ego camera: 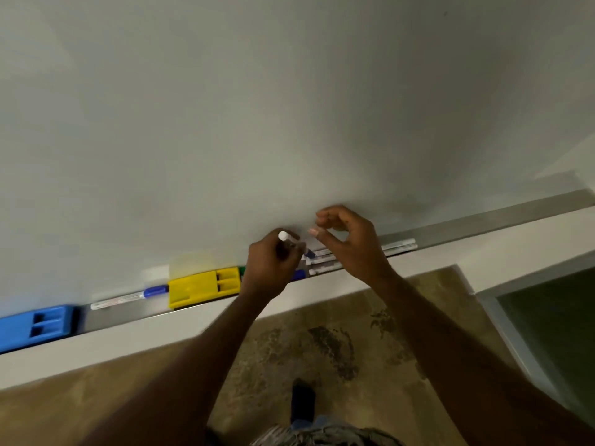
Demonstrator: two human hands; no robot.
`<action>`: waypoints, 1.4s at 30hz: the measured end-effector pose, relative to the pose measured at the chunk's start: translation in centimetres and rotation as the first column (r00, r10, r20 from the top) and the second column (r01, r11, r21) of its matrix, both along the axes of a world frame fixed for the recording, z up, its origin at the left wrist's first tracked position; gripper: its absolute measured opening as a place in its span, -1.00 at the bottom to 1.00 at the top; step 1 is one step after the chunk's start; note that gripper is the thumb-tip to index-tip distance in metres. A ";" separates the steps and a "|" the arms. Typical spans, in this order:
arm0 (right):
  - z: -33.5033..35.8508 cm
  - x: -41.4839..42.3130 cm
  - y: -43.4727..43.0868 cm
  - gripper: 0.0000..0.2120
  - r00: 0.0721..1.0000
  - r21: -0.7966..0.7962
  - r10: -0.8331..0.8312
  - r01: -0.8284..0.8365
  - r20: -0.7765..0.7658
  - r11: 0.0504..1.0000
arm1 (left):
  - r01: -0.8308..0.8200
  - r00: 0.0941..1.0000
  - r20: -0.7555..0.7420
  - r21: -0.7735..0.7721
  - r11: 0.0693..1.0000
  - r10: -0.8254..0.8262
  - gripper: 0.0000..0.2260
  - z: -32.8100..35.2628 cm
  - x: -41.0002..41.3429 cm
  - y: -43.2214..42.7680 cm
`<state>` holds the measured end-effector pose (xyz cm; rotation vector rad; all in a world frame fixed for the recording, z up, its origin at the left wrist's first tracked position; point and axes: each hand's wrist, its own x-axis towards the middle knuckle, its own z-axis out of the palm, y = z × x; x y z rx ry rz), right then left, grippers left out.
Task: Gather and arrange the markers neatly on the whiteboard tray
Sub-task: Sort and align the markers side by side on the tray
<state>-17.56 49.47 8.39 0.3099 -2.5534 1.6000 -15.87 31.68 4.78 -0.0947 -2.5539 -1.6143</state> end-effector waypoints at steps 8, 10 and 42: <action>-4.5 1.6 -2.4 -0.63 0.928 0.138 0.193 -0.247 0.318 0.959 | -0.326 0.884 0.468 0.595 0.734 0.013 -0.88 -0.9 2.0 -5.2; -5.0 1.7 -3.4 -0.68 0.932 0.105 0.200 -0.242 0.304 0.965 | -0.368 0.860 0.511 0.608 0.704 0.008 -0.87 -1.2 2.1 -5.7; -9.5 1.1 -3.7 -0.81 0.990 0.708 0.140 -0.109 0.015 0.698 | 0.129 0.992 0.090 -0.757 0.641 -0.094 -0.80 -6.2 1.7 -6.8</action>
